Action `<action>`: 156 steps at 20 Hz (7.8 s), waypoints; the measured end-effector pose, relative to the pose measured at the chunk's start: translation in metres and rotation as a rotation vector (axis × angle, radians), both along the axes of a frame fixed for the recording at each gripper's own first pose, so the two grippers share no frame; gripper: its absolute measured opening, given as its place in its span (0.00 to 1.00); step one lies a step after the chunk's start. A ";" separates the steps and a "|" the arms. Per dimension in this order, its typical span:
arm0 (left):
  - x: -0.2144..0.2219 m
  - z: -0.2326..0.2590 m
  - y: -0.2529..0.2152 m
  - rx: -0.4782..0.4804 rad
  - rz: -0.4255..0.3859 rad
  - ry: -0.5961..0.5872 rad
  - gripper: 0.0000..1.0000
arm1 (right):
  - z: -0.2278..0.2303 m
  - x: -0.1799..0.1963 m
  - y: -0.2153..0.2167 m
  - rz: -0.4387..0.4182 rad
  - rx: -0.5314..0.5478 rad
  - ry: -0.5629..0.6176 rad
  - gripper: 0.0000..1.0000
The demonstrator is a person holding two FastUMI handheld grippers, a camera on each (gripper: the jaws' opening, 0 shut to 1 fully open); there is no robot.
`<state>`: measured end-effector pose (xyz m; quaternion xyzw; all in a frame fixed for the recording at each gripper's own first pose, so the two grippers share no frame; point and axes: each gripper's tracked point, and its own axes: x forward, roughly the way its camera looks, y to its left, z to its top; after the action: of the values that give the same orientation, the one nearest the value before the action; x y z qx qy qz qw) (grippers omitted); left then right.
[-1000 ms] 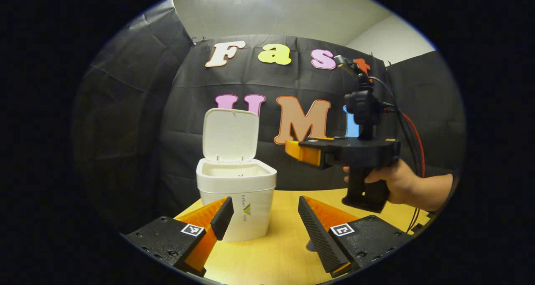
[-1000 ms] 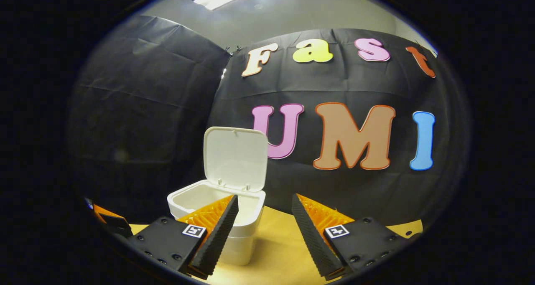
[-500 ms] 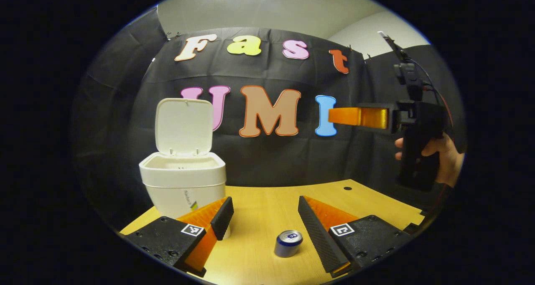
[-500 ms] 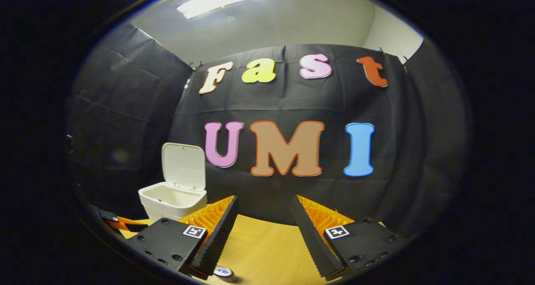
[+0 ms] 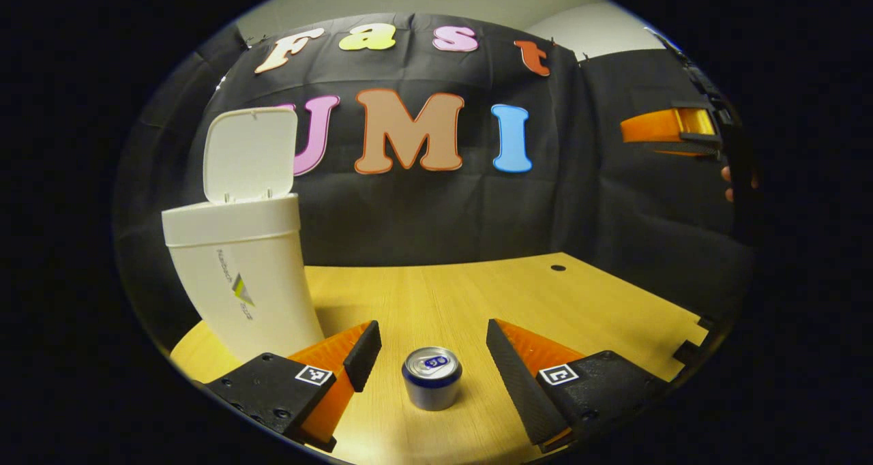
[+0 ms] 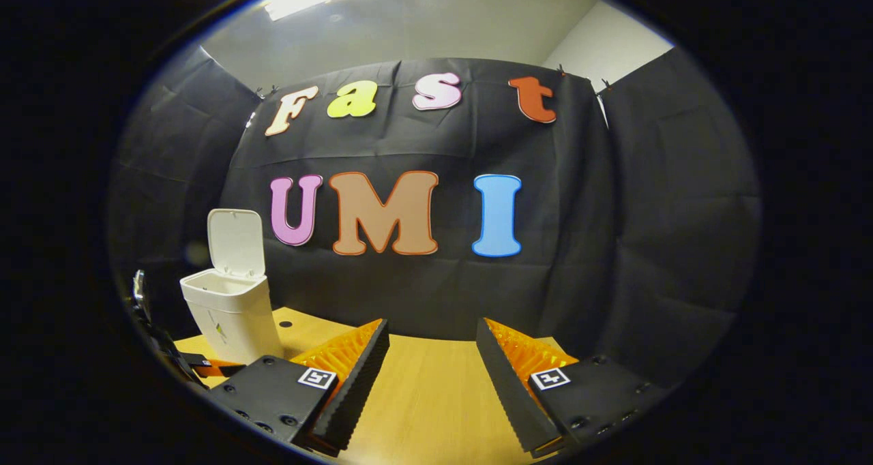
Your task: Press the lid of the desktop garbage bin to open it, pick up the crumpled paper on the desktop and throw it into the bin, then pick up the pop can on the desktop and drop it into the bin, and finally close the garbage bin lid.
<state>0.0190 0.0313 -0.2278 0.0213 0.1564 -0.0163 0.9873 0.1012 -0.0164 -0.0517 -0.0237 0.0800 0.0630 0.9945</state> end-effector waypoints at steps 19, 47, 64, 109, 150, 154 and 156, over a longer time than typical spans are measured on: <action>0.020 -0.038 -0.011 -0.005 0.063 0.115 0.77 | -0.024 -0.016 -0.029 0.064 -0.066 0.058 0.88; 0.098 0.200 0.238 0.075 0.346 -0.162 0.76 | -0.065 -0.046 0.037 0.068 0.054 0.132 0.88; 0.103 0.186 0.219 0.045 0.359 -0.191 0.93 | -0.038 -0.045 0.028 0.046 0.031 0.089 0.88; 0.165 0.253 0.270 0.023 0.439 -0.145 0.90 | -0.038 -0.056 0.030 0.092 0.029 0.093 0.89; 0.046 0.263 0.128 0.049 0.199 -0.359 0.93 | 0.044 -0.058 0.046 0.123 0.097 -0.069 0.90; 0.021 0.258 0.082 0.070 0.133 -0.389 0.92 | 0.045 -0.064 0.049 0.123 0.088 -0.080 0.90; 0.012 0.250 0.063 0.068 0.102 -0.383 0.92 | 0.047 -0.063 0.049 0.123 0.090 -0.082 0.90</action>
<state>0.0312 0.0946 0.0217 0.0497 -0.0328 0.0432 0.9973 0.0379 0.0330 -0.0048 0.0134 0.0348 0.1266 0.9912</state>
